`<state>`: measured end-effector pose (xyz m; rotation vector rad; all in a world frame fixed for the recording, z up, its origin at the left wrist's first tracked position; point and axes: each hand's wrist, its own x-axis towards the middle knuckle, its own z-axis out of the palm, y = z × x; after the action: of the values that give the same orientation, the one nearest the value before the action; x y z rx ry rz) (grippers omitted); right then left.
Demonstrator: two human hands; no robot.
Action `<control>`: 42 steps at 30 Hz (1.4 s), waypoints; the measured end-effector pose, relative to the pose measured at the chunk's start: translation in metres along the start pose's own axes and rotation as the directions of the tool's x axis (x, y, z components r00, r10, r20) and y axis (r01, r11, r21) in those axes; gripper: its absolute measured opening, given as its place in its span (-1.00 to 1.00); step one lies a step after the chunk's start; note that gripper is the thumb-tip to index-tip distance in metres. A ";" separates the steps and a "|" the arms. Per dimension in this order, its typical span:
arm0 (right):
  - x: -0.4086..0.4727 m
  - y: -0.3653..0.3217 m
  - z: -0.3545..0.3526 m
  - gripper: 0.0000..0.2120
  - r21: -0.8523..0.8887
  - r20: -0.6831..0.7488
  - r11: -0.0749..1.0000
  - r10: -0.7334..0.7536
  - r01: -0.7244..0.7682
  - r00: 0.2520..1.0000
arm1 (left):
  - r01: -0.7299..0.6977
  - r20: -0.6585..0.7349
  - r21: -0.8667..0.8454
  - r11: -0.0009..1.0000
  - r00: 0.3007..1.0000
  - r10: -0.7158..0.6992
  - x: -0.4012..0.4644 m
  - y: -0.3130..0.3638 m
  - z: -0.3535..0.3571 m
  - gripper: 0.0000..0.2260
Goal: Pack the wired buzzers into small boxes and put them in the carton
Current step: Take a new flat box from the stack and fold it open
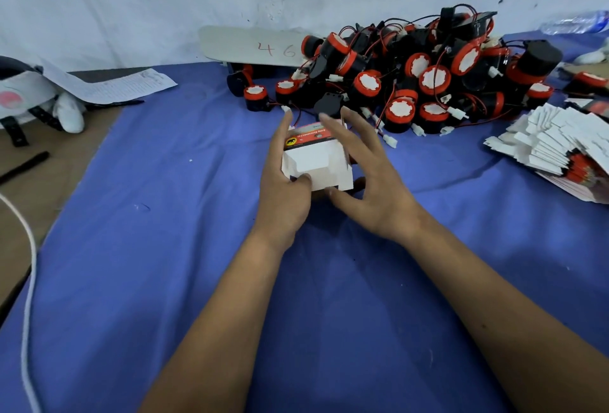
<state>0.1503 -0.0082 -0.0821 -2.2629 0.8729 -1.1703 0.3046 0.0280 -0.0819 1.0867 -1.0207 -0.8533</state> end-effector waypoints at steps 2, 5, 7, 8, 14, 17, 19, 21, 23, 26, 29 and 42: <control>-0.001 0.001 -0.001 -0.29 -0.033 0.008 0.999 0.016 -0.016 1.000 | -0.062 0.041 0.126 0.990 0.997 0.058 0.001 0.001 -0.005 -0.16; -0.001 0.000 -0.001 -0.40 -0.060 -0.040 0.998 0.034 -0.036 0.999 | -0.124 0.090 0.296 0.947 0.991 0.102 0.003 0.002 -0.010 -0.22; -0.001 -0.002 -0.001 -0.48 -0.059 -0.075 0.996 0.068 -0.072 0.995 | -0.186 0.122 0.380 0.906 0.981 0.150 0.002 0.002 -0.011 -0.25; -0.001 -0.002 -0.002 -0.54 -0.063 -0.106 0.993 0.097 -0.104 0.990 | -0.207 0.132 0.405 0.890 0.977 0.168 0.001 0.002 -0.012 -0.27; -0.001 0.006 -0.011 -0.76 -0.167 -0.212 0.971 0.132 -0.169 0.968 | -0.134 0.280 0.329 0.935 0.959 0.039 0.004 0.007 -0.020 -0.36; 0.001 0.004 -0.010 -0.73 -0.131 -0.267 0.969 0.170 -0.210 0.949 | -0.086 0.407 0.293 0.952 0.913 -0.043 0.004 0.009 -0.028 -0.31; 0.001 0.002 -0.010 -0.65 -0.147 -0.266 0.964 0.178 -0.223 0.947 | -0.061 0.456 0.302 0.951 0.885 -0.089 0.004 0.009 -0.029 -0.18; 0.001 0.000 -0.011 -0.65 -0.147 -0.267 0.963 0.180 -0.225 0.947 | -0.101 0.443 0.337 0.936 0.894 -0.063 0.003 0.007 -0.027 -0.07; 0.001 -0.003 -0.011 -0.71 -0.143 -0.283 0.967 0.166 -0.213 0.945 | -0.182 0.395 0.376 0.909 0.918 0.020 0.003 0.005 -0.023 -0.06; 0.001 -0.004 -0.011 -0.75 -0.143 -0.296 0.970 0.149 -0.198 0.944 | -0.257 0.335 0.354 0.899 0.933 0.134 0.001 0.004 -0.020 -0.17; 0.001 -0.003 -0.011 -0.71 -0.161 -0.310 0.966 0.143 -0.201 0.940 | -0.300 0.294 0.365 0.881 0.936 0.196 0.002 0.006 -0.021 -0.29; -0.005 0.000 -0.011 -0.42 0.170 0.057 0.976 0.127 -0.135 0.990 | -0.018 0.084 0.098 0.995 0.996 0.010 0.009 0.001 -0.027 -0.47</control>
<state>0.1390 -0.0057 -0.0785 -2.0522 0.8539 -1.0869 0.3333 0.0276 -0.0824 1.1333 -1.1490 -0.8503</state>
